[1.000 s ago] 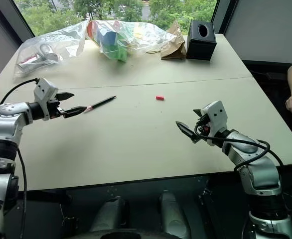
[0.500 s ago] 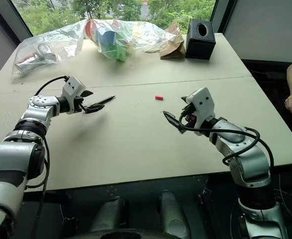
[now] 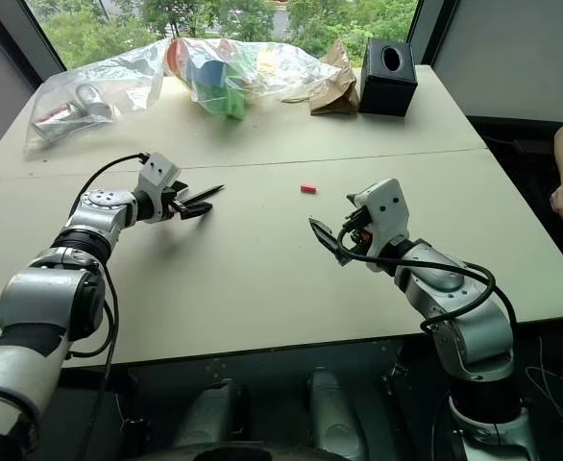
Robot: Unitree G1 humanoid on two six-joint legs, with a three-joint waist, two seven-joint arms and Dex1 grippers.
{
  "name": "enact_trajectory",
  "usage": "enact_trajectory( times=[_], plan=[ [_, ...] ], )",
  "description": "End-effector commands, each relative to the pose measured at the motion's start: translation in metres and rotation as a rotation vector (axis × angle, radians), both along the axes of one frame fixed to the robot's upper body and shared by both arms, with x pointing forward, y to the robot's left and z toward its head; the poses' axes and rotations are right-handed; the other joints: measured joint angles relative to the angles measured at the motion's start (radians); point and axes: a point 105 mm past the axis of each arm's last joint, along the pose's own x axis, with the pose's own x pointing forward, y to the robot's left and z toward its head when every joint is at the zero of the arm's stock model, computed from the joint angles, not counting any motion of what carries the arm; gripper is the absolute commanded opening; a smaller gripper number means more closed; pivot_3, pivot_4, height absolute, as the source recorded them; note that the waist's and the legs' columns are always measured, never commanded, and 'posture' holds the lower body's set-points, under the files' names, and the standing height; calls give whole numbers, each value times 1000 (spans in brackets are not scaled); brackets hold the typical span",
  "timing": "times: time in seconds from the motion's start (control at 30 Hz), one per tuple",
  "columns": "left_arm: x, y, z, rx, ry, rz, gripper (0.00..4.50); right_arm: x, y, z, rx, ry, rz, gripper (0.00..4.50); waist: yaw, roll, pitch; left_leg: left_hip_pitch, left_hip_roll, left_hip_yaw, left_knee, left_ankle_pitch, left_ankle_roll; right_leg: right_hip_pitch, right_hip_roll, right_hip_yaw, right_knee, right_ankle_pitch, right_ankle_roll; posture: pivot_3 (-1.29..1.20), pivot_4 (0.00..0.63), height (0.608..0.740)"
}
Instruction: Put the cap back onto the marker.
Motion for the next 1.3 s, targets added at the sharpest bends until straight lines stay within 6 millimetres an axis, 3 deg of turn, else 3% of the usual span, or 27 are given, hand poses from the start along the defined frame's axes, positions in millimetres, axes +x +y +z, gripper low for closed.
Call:
enact_trajectory(
  times=[0.03,0.23,0.43,0.67,0.77,1.03,1.17,1.3],
  plan=[
    [-2,-5,-10,-2,55,5,3719,-6,2,15,19,-61,4,4500,2,0,0,1,0,0,0,0,0,1,0,0,0,0,0,0,150,739],
    [-2,-9,-14,-3,70,11,697,-8,0,15,20,-58,-5,4500,1,0,-1,3,0,-1,1,0,0,3,0,0,0,0,0,0,150,739],
    [-3,-9,-13,13,69,-14,697,-9,-2,13,25,-52,-21,4500,2,0,-1,3,0,-1,1,0,0,3,0,-1,0,0,0,0,150,739],
    [-15,-10,-10,24,78,-172,697,-5,-3,9,38,-51,-32,4500,-1,0,-1,2,0,-1,0,0,0,3,0,-1,0,0,0,0,150,739],
    [-17,-8,-4,0,69,-200,34,-2,-1,9,48,-58,-34,4500,-1,0,-1,2,0,-1,0,0,0,3,0,-1,0,0,0,0,150,739],
    [-18,-1,4,19,38,-213,34,2,3,3,53,-61,-29,4500,-4,0,-1,2,0,-1,0,0,0,3,0,-1,0,0,0,0,150,739],
    [-18,-12,20,0,-13,-297,34,6,-6,-4,2,-62,-30,4500,-4,0,-1,2,0,-1,0,0,0,3,0,-1,0,0,0,0,150,739],
    [-18,-30,53,-6,-102,-436,34,22,-28,-18,-151,-81,-10,4500,-1,-1,0,1,0,-1,1,0,0,3,0,-1,-1,0,0,0,150,739]
  ],
)
